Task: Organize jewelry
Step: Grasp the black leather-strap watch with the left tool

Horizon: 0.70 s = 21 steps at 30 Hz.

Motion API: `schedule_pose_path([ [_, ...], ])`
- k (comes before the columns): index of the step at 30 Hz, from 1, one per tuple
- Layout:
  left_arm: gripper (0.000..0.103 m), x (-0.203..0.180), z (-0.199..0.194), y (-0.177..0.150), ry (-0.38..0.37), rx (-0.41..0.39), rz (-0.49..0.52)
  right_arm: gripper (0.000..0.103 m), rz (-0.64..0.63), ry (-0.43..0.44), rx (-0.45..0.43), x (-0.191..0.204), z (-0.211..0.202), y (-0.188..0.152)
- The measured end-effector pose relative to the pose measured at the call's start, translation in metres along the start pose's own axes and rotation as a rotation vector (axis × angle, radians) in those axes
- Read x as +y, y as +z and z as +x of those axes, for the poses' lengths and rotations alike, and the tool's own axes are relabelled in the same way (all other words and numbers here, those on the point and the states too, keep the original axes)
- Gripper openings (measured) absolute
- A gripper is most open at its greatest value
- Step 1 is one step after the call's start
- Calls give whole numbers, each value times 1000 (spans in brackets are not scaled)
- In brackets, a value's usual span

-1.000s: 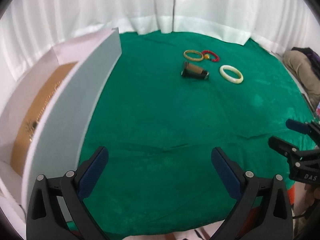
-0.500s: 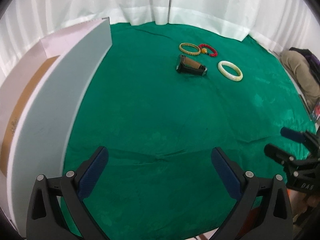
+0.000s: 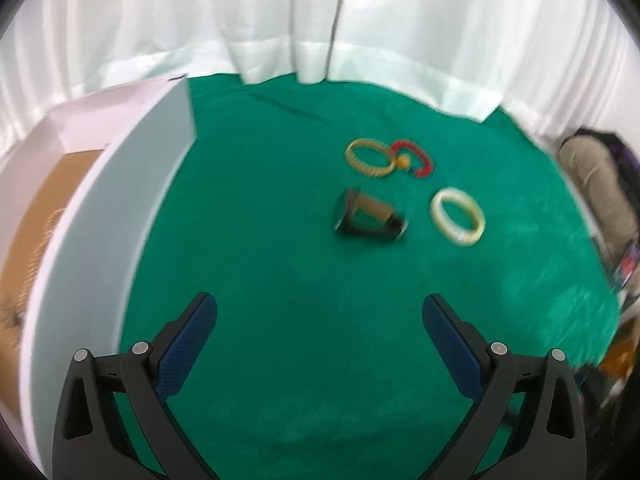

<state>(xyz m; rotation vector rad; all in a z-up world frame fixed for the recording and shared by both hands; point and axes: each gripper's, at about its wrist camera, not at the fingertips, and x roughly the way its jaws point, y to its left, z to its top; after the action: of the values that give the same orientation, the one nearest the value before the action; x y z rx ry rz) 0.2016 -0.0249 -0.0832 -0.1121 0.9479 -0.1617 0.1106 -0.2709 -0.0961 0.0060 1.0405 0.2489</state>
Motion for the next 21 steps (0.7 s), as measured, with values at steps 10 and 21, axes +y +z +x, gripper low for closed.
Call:
schedule_pose_path([
  [10,89,-22,93,53,11,95,18,85,23,14,-6,-13,-2,1],
  [21,9,-41,127,49,81,164,149,85,91,-13,-17,-45,-3,8],
])
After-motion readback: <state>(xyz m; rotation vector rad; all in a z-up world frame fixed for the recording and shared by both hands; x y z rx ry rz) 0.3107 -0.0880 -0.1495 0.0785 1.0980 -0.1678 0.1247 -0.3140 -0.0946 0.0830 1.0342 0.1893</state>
